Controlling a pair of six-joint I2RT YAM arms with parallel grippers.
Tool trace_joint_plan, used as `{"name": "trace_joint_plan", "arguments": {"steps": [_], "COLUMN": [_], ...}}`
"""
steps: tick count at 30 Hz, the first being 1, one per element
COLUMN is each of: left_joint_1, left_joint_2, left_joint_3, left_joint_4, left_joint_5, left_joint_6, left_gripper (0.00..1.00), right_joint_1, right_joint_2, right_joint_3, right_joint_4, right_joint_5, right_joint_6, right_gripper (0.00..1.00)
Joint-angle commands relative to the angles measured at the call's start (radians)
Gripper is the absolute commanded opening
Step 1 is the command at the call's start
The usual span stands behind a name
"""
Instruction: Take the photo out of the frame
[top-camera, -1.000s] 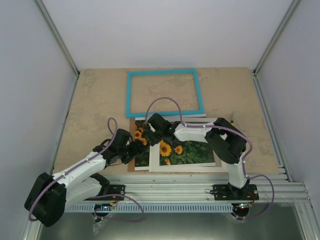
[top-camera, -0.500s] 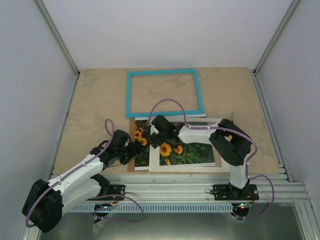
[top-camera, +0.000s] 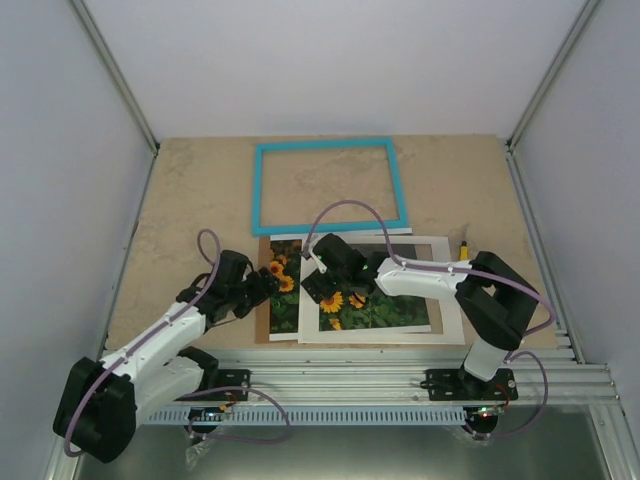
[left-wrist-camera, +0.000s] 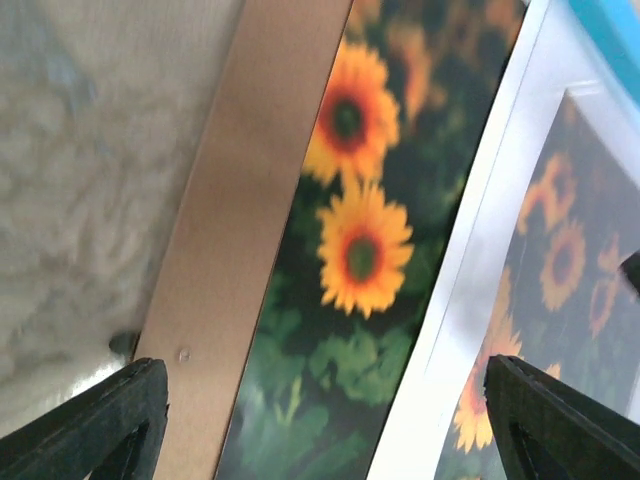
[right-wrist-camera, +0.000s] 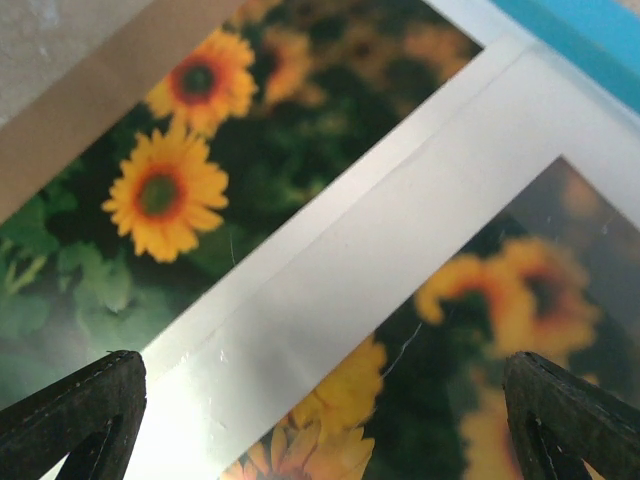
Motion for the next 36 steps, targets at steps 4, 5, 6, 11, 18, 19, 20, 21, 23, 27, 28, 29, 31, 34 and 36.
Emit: {"name": "trace_joint_plan", "arguments": {"steps": [4,5,6,11,18,19,20,21,23,27,28,29,31,34,36], "left_joint_1": [0.103,0.108,0.117,0.186,0.221,0.223,0.227,0.231,0.238,0.242,0.242,0.242,0.242,0.242,0.242], "left_joint_2": [0.128,0.155,0.187,0.341,0.505,0.524,0.541,0.557,0.596,0.665,0.678,0.688,0.712,0.749,0.765], "left_joint_3": [0.119,0.136,0.151,0.209,0.293,0.304,0.314,0.323,0.343,0.392,0.4,0.406,0.422,0.443,0.456], "left_joint_4": [0.172,0.188,0.204,0.318,0.399,0.401,0.406,0.413,0.425,0.412,0.413,0.414,0.412,0.405,0.395], "left_joint_5": [0.082,0.086,0.086,0.162,0.204,0.196,0.192,0.192,0.192,0.181,0.177,0.175,0.174,0.175,0.178], "left_joint_6": [0.139,0.155,0.167,0.202,0.228,0.234,0.238,0.242,0.248,0.276,0.282,0.287,0.295,0.305,0.31], "left_gripper": [0.91,0.91,0.92,0.92,0.94,0.94,0.94,0.94,0.94,0.95,0.95,0.95,0.95,0.96,0.96], "right_joint_1": [0.003,0.001,0.001,-0.01,-0.041,-0.044,-0.046,-0.047,-0.048,-0.049,-0.05,-0.05,-0.051,-0.051,-0.051], "right_joint_2": [0.01,0.02,0.034,0.109,0.182,0.189,0.198,0.207,0.223,0.25,0.256,0.26,0.268,0.28,0.285], "right_joint_3": [-0.013,-0.002,0.013,0.091,0.154,0.161,0.167,0.174,0.185,0.2,0.201,0.202,0.204,0.209,0.211], "right_joint_4": [-0.001,0.004,0.006,0.018,0.045,0.047,0.049,0.051,0.055,0.057,0.057,0.058,0.056,0.052,0.047], "right_joint_5": [0.053,0.057,0.063,0.11,0.112,0.111,0.108,0.105,0.096,0.095,0.096,0.098,0.097,0.096,0.096], "right_joint_6": [0.037,0.039,0.039,0.046,0.05,0.049,0.048,0.046,0.044,0.041,0.041,0.04,0.036,0.033,0.032], "right_gripper": [0.97,0.98,0.98,0.98,0.98,0.98,0.98,0.98,0.97,0.98,0.98,0.98,0.98,0.98,0.98]}}
